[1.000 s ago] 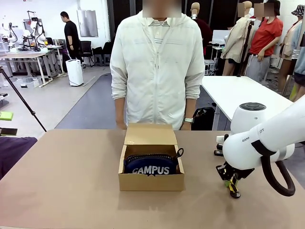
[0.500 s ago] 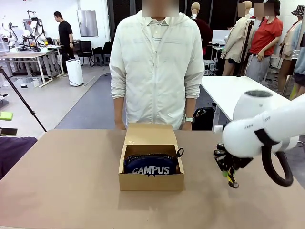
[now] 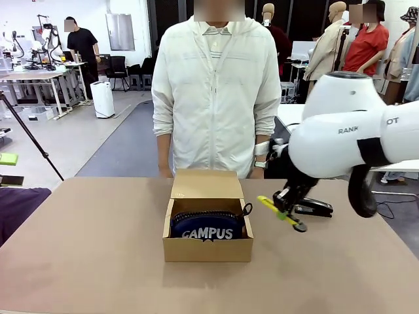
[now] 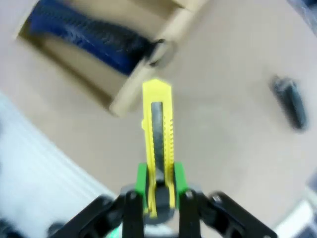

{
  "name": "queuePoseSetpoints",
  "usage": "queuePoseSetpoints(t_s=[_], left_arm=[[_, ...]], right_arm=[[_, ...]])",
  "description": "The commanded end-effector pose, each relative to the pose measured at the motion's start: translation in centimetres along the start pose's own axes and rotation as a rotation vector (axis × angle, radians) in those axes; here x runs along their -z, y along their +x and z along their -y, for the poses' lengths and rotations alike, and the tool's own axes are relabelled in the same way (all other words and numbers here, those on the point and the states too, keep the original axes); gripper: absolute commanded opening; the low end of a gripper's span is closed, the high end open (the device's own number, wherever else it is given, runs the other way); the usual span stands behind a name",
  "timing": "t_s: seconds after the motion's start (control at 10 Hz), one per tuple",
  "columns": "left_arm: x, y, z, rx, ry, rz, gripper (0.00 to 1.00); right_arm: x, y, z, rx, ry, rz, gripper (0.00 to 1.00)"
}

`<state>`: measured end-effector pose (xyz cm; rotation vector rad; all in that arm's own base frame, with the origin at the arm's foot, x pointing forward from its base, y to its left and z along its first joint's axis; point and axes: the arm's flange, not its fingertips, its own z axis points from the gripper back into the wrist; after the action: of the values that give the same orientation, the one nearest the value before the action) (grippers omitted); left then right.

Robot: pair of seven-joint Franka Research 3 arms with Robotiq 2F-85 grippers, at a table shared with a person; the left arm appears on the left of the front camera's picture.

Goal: Pack the items into the box.
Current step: Pick up the item specified by the human and place it in the Mailer Box.

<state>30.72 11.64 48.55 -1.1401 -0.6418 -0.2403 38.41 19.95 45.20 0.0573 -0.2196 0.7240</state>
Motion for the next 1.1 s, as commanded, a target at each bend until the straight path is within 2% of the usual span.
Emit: queuePoseSetpoints(t_s=[0.0, 0.2, 0.4, 0.7, 1.0], left_arm=[[-0.2, 0.0, 0.0, 0.020, -0.008, -0.002, 1.00], [-0.2, 0.0, 0.0, 0.020, -0.008, -0.002, 1.00], [-0.2, 0.0, 0.0, 0.020, -0.008, -0.002, 1.00], [-0.2, 0.0, 0.0, 0.020, -0.008, -0.002, 1.00], [-0.2, 0.0, 0.0, 0.020, -0.008, -0.002, 1.00]], right_arm=[[0.7, 2.1, -1.6, -0.318, 0.121, 0.095, 0.00], [1.4, 5.3, -5.2, -0.565, 0.265, 0.085, 0.00], [3.4, 7.8, -8.5, -0.704, 0.286, 0.047, 0.00], [6.6, 10.1, -10.1, -0.753, 0.168, 0.063, 0.00], [8.3, 11.9, -8.5, -0.729, 0.120, 0.054, 0.00]])
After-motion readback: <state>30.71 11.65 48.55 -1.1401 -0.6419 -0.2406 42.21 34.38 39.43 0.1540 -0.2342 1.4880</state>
